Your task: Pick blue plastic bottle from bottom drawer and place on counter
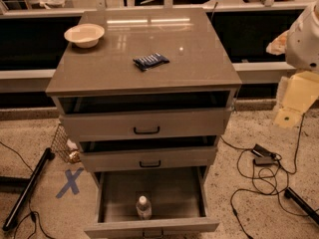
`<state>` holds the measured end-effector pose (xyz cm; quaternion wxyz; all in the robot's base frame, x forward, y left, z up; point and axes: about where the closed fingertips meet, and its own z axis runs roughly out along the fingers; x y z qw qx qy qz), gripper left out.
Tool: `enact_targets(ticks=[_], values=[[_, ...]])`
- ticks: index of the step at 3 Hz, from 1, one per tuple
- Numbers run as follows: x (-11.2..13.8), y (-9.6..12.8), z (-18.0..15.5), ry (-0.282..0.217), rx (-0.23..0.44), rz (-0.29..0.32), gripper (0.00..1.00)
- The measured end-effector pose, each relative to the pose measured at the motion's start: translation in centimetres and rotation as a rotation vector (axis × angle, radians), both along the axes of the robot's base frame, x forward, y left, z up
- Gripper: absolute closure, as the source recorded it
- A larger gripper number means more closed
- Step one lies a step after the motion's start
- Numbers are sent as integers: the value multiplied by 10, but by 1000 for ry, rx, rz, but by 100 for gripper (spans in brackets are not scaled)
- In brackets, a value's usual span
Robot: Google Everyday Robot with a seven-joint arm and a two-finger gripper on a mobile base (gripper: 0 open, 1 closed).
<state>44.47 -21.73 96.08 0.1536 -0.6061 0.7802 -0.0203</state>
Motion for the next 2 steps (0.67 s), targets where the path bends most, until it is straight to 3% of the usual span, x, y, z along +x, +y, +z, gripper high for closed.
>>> enact_targets(ticks=[1, 2], values=[[2, 14, -51, 61, 86, 46, 0], [-31, 51, -139, 98, 326, 88, 0]])
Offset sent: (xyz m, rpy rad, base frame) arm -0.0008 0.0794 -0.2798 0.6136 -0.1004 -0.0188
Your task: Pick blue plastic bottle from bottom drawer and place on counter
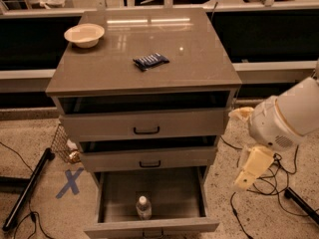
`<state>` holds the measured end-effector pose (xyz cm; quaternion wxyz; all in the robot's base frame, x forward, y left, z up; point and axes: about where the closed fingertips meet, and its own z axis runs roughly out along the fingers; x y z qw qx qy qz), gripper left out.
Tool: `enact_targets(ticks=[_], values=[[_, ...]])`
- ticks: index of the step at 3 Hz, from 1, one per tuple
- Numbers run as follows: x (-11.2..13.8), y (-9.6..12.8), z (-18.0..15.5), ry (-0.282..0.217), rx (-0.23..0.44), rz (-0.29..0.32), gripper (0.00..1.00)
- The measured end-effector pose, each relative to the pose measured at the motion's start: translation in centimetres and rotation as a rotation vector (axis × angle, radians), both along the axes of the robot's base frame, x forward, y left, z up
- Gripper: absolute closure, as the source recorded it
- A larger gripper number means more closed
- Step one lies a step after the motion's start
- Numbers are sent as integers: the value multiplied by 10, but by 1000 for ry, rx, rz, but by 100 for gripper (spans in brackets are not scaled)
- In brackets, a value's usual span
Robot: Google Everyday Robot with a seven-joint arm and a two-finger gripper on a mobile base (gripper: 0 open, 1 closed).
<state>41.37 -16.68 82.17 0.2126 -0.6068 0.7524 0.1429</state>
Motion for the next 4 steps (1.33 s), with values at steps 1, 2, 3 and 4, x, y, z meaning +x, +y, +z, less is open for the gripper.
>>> enact_targets(ticks=[1, 2, 3, 4], values=[[-7, -8, -8, -4, -1, -45, 0], [-4, 1, -20, 33, -23, 7, 0], [-15, 20, -75, 96, 82, 62, 0], [-15, 45, -180, 12, 373, 52, 0]])
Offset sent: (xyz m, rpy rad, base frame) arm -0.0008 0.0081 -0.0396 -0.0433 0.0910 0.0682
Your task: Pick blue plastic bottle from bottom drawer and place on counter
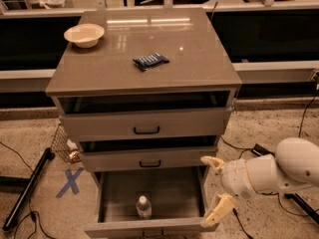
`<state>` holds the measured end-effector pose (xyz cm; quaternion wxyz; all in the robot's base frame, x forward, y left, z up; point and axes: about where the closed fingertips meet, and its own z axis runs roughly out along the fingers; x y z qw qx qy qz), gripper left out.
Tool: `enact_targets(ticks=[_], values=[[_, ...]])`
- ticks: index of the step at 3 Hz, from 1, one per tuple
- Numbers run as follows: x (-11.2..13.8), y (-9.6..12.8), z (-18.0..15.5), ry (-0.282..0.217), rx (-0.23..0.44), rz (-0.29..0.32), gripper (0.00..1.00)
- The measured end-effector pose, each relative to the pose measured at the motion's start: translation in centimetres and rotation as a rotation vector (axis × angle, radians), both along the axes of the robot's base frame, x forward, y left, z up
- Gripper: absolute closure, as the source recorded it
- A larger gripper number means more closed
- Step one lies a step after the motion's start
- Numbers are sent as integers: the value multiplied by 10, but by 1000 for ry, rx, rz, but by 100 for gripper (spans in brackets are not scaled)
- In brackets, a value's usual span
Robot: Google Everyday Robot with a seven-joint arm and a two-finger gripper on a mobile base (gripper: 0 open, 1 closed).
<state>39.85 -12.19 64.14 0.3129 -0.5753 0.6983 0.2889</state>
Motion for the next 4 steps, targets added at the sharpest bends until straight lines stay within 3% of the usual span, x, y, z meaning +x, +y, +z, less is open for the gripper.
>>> enact_targets(ticks=[1, 2, 3, 4], values=[[-2, 1, 3, 6, -3, 2, 0], [11, 20, -18, 3, 44, 17, 0], [31, 73, -78, -88, 154, 52, 0], [48, 107, -134, -147, 209, 86, 0]])
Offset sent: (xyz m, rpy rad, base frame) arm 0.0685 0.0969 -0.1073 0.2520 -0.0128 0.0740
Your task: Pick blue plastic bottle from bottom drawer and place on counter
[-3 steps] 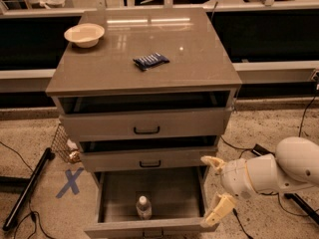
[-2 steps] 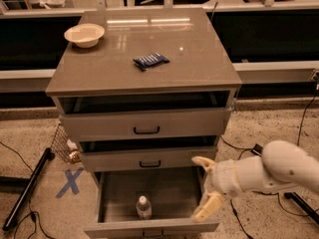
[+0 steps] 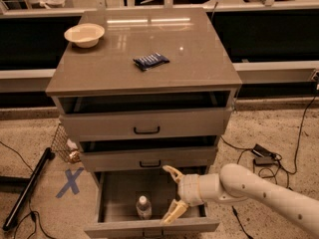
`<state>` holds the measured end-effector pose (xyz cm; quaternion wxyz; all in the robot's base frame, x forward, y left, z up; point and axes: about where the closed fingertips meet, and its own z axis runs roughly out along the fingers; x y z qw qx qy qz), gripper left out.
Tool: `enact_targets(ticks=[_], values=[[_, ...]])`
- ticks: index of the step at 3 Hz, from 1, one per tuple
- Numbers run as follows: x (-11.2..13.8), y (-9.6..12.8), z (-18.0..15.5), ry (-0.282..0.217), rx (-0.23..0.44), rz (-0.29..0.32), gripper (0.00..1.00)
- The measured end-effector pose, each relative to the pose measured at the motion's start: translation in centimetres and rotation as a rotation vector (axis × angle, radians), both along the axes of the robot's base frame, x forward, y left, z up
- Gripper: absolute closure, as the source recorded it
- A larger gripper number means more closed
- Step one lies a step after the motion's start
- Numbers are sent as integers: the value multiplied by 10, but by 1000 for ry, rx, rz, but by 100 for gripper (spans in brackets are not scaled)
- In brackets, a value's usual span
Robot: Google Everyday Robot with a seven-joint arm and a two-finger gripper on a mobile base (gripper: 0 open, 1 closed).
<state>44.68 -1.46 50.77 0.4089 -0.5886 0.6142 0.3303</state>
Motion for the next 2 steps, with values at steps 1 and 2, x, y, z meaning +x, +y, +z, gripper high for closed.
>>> enact_targets(ticks=[1, 2], values=[[-9, 11, -24, 34, 39, 8, 0], [3, 18, -25, 20, 55, 51, 0]])
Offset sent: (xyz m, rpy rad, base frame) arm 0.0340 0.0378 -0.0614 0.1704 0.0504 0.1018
